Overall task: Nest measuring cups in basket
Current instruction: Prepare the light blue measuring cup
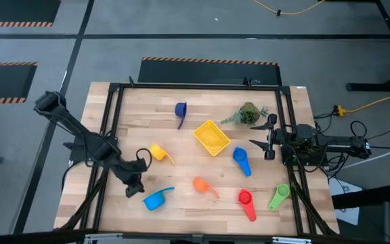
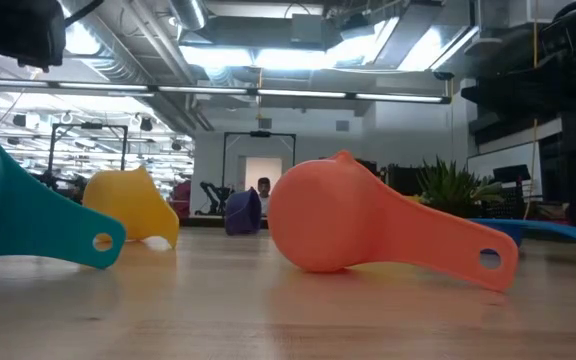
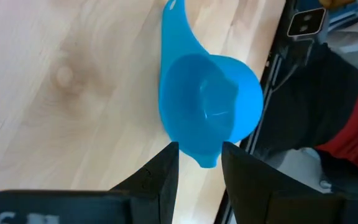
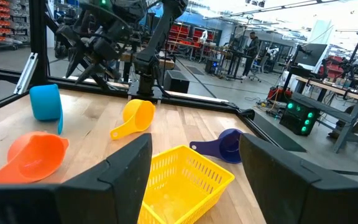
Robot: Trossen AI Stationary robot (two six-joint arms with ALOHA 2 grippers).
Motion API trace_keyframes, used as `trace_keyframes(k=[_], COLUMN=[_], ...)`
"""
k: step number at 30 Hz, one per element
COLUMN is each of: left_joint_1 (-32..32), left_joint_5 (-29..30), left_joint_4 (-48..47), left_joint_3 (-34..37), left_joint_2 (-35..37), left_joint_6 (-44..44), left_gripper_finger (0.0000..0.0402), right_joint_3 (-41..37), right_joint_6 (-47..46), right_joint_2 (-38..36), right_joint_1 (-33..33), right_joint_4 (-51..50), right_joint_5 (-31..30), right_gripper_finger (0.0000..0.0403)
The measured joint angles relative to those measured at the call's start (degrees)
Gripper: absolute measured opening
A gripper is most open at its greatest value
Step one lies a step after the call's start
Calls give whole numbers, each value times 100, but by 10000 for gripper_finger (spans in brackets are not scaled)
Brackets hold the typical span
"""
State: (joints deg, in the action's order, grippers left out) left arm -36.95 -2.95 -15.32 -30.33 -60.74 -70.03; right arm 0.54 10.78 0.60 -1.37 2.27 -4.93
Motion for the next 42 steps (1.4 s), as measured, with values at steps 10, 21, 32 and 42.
trace_keyframes(k=[10,21,32,42], left_joint_1=[0,0,0,1], left_joint_5=[-115,-124,-123,-104], left_joint_4=[779,1165,1542,1564], left_joint_3=[0,2,2,2], left_joint_2=[-379,-746,-873,-905], left_joint_6=[10,9,8,-20], left_gripper_finger=[114,114,115,115], right_joint_3=[0,0,2,0], right_joint_6=[1,1,1,1], right_joint_2=[0,2,0,0], right_joint_1=[1,1,0,1], right_joint_4=[-1,-1,-1,-1], right_joint_5=[0,0,0,0], right_gripper_finger=[248,248,248,248])
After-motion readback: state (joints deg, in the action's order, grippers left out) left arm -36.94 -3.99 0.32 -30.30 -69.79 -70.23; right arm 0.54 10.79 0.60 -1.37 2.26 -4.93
